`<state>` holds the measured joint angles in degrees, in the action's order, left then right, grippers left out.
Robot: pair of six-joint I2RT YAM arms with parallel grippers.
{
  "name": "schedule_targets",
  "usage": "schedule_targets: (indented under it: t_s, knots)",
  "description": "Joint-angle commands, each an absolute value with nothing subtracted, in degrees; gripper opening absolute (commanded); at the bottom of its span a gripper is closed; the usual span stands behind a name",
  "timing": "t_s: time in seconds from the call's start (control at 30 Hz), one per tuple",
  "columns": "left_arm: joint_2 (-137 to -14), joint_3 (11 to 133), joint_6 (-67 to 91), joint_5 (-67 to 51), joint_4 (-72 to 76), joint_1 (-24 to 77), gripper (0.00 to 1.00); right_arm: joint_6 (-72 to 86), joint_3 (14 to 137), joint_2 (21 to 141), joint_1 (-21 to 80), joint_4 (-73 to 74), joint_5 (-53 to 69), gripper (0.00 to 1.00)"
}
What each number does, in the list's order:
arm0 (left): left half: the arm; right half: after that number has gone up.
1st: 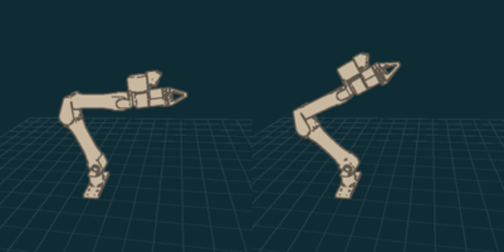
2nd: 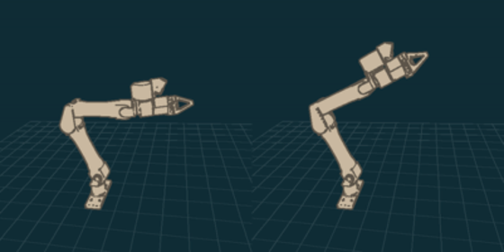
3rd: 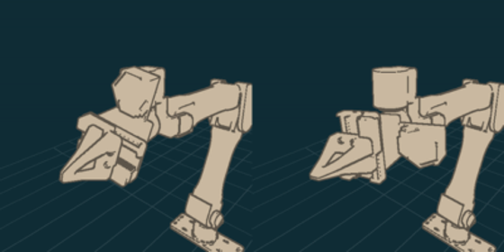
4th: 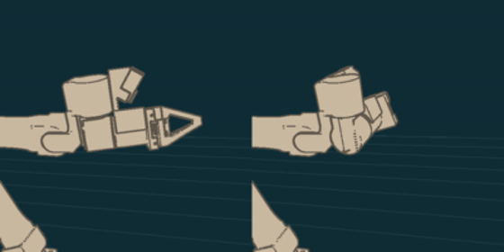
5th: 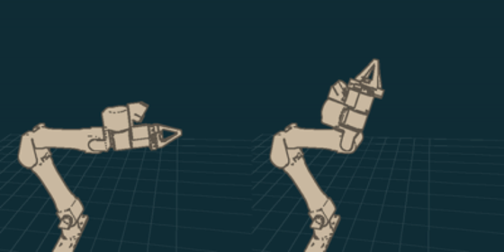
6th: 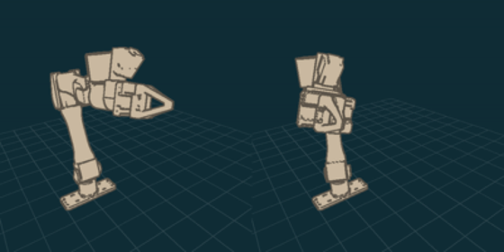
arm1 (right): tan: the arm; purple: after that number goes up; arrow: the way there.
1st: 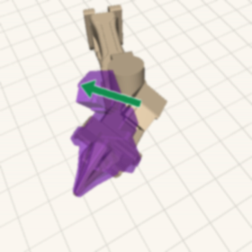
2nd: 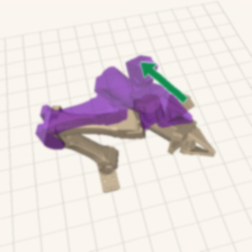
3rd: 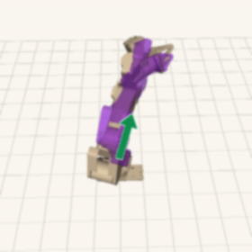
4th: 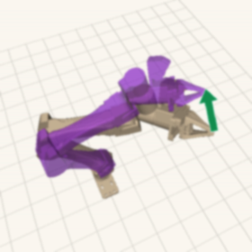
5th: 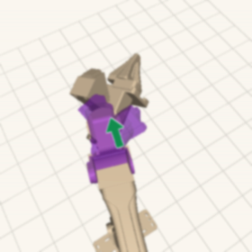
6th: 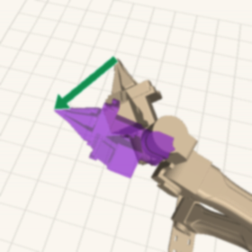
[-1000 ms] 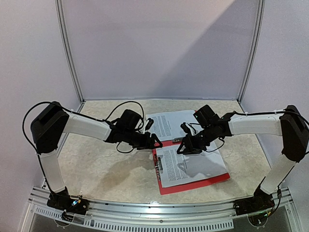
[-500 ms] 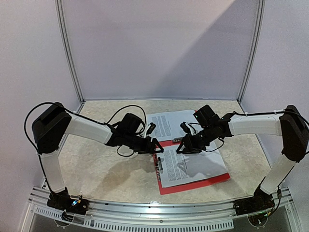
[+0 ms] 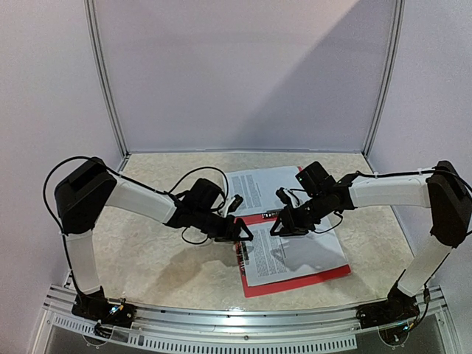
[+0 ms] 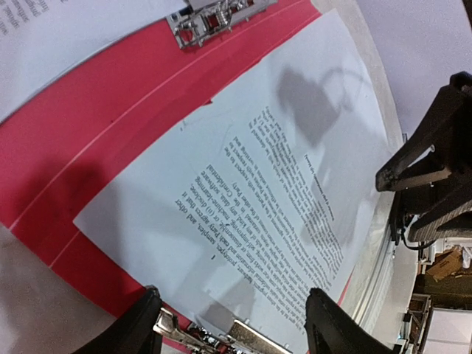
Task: Put the files into the folder
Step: Clamp the file with the spring clip on the folder.
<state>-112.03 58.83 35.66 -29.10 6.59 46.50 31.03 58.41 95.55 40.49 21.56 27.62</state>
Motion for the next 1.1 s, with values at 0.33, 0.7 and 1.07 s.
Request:
schedule_targets:
  t_s: [0.33, 0.7, 1.07]
  knots:
    - [-106.2, 57.1, 37.5, -29.9, 7.2, 48.3, 0.65, 30.6, 56.6, 95.0, 40.8, 20.7, 27.8, 0.37]
    - [-104.1, 54.4, 39.0, -30.3, 6.9, 53.0, 0.64, 31.5, 55.5, 95.0, 40.7, 19.3, 29.4, 0.41]
    - [-97.3, 60.3, 36.3, -20.5, -4.1, 54.9, 0.69, 37.9, 53.1, 96.9, 42.7, 11.8, 34.5, 0.46]
